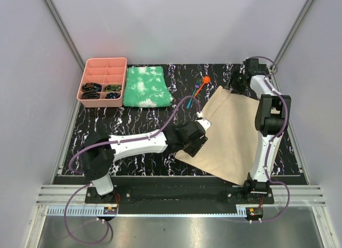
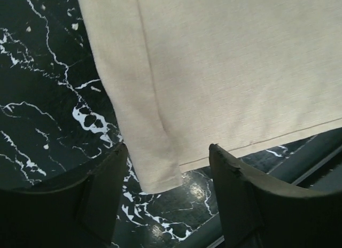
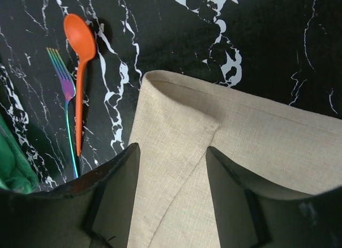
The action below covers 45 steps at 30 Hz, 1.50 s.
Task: Fold the napkin into a case and place the utensils inside
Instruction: Flatten out the crumpled napkin at the center of the board.
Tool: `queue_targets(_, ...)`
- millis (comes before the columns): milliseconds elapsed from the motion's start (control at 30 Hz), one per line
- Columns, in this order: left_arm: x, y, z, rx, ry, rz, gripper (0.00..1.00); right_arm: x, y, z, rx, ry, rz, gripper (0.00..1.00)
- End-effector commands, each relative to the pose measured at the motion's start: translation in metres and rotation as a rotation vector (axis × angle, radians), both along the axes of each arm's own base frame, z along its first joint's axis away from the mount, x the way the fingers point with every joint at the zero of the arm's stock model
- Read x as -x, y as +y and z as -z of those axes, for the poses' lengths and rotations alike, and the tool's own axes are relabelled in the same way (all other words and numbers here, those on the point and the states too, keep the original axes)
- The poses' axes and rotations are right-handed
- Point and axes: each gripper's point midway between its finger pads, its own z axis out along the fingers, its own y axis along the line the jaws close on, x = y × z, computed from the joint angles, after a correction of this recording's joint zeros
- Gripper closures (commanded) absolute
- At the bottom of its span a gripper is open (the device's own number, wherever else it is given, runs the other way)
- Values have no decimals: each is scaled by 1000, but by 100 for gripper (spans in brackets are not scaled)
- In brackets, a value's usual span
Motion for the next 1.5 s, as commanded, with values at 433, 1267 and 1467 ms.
queue_targets(433,-18,28,49,-220,-60,-74,39,4,-9,5,-5,14,20,34)
queue_targets(1267,-106,105,-4,393,193,-469,52,65,-14,-3,-166,76,76,30)
queue_targets(1467,-57,53,-37,490,168,-258,49,33,-2,-11,-214,-9,71,31)
